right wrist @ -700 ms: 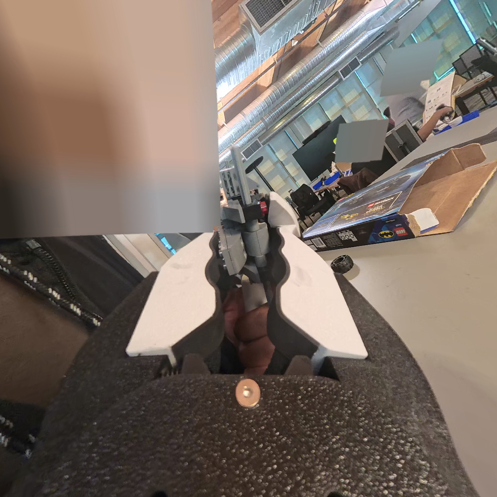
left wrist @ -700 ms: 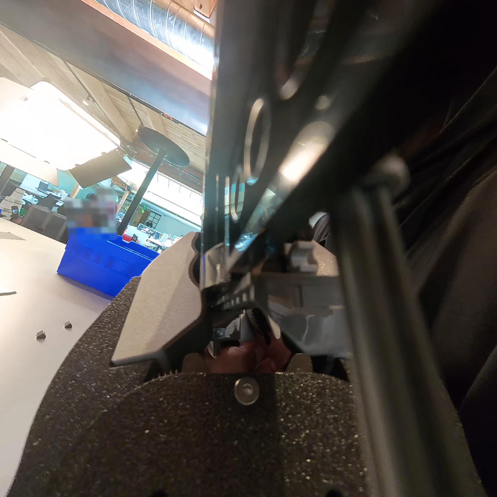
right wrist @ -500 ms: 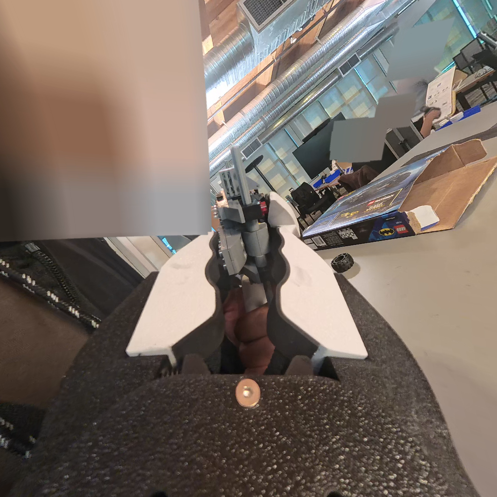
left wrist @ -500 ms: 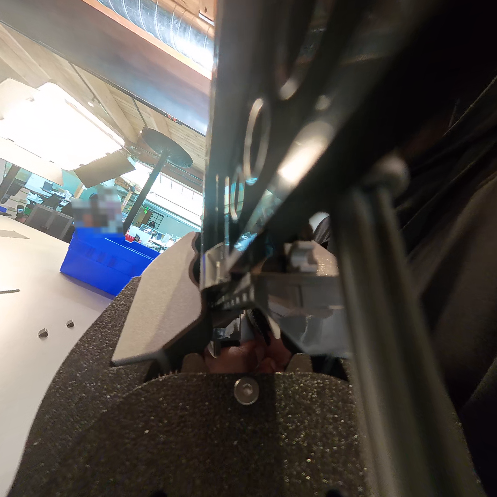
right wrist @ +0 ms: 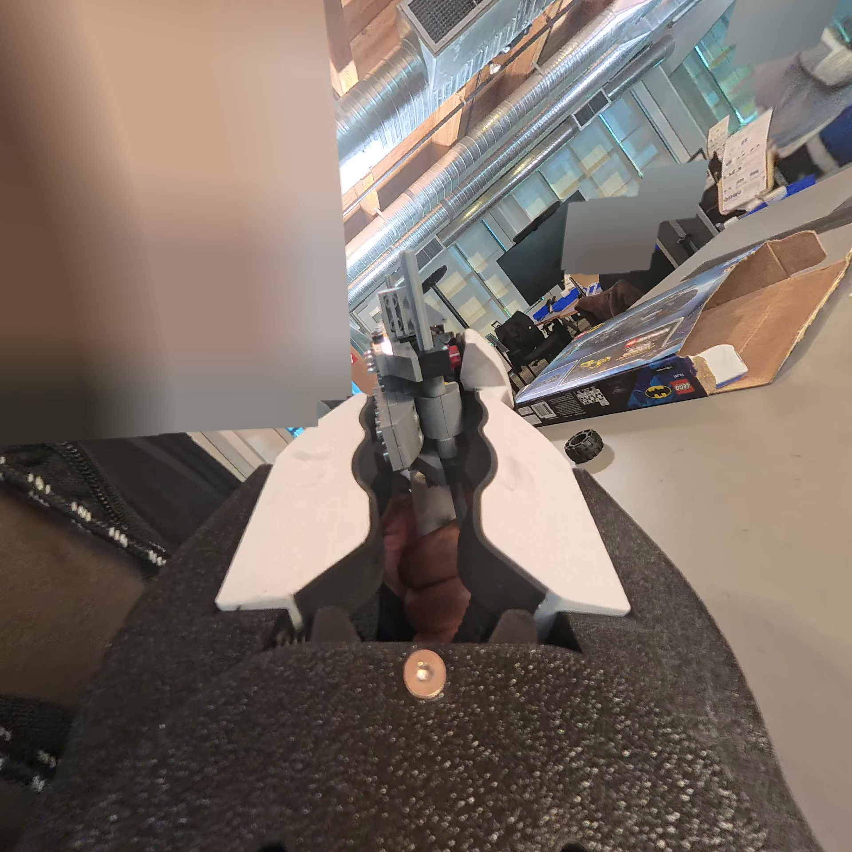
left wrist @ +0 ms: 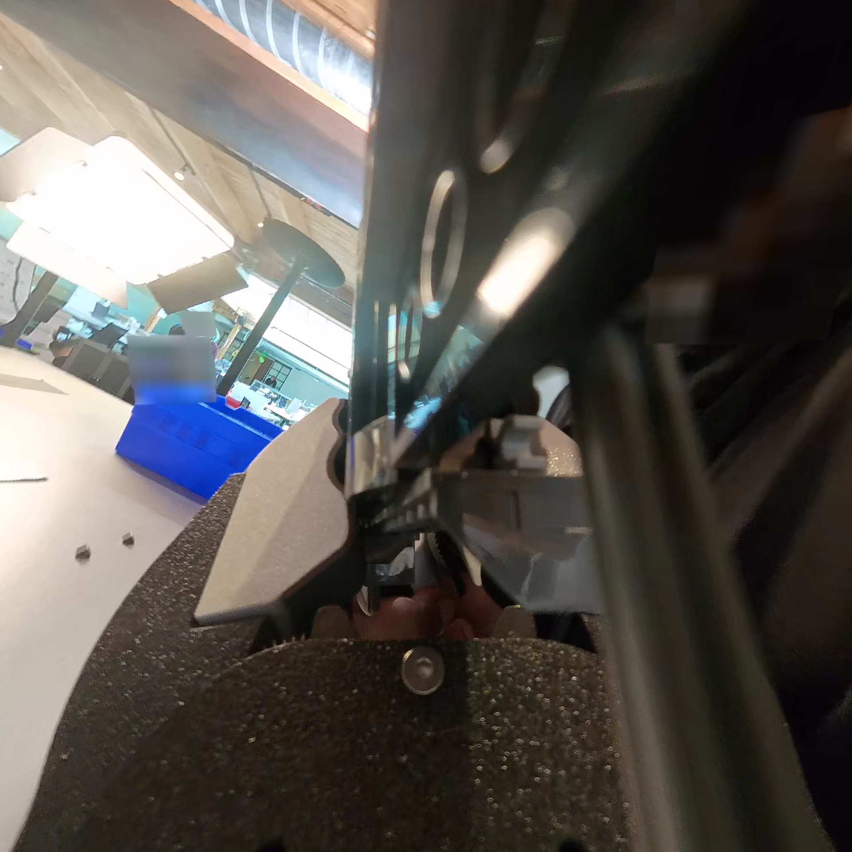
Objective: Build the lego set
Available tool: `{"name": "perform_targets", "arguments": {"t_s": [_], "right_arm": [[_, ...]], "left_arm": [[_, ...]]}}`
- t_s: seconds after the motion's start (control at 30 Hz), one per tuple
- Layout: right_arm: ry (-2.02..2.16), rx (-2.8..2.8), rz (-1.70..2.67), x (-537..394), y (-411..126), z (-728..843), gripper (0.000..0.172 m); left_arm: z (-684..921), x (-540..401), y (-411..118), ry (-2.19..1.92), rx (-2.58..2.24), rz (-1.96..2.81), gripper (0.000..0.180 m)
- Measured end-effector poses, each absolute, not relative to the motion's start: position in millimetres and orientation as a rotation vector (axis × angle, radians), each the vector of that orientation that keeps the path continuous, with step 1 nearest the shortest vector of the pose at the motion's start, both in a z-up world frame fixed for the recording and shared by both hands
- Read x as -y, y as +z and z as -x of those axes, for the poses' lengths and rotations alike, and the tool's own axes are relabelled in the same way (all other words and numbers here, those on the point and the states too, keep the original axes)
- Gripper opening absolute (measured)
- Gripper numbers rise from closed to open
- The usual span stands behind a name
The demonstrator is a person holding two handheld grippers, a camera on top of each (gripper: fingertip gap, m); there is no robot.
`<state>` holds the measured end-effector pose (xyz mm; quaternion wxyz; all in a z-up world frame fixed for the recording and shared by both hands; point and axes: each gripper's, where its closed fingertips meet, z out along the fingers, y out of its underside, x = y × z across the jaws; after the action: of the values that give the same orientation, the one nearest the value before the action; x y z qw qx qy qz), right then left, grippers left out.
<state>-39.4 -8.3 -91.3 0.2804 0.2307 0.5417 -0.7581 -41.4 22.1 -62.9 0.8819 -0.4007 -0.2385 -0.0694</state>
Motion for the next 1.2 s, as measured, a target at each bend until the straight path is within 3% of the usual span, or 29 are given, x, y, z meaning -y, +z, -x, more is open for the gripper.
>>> {"name": "perform_targets", "arguments": {"t_s": [0.03,0.07,0.17,1.2], "right_arm": [[-2.018,-1.442,-0.645,8.4,-93.2,42.7,0.038],[-2.012,-1.43,-0.656,8.2,-94.2,44.8,0.038],[-1.987,-1.449,-0.68,9.5,-98.7,46.8,0.038],[-2.025,-1.467,-0.601,1.9,-93.9,44.7,0.035]], "left_arm": [[44.3,-22.0,-64.5,-0.17,0.519,0.822,0.065],[45.9,-21.8,-65.5,-0.176,0.529,0.809,0.067],[55.9,-18.1,-71.8,-0.171,0.594,0.777,0.048],[50.5,-18.5,-65.5,-0.258,0.535,0.756,0.053]]}}
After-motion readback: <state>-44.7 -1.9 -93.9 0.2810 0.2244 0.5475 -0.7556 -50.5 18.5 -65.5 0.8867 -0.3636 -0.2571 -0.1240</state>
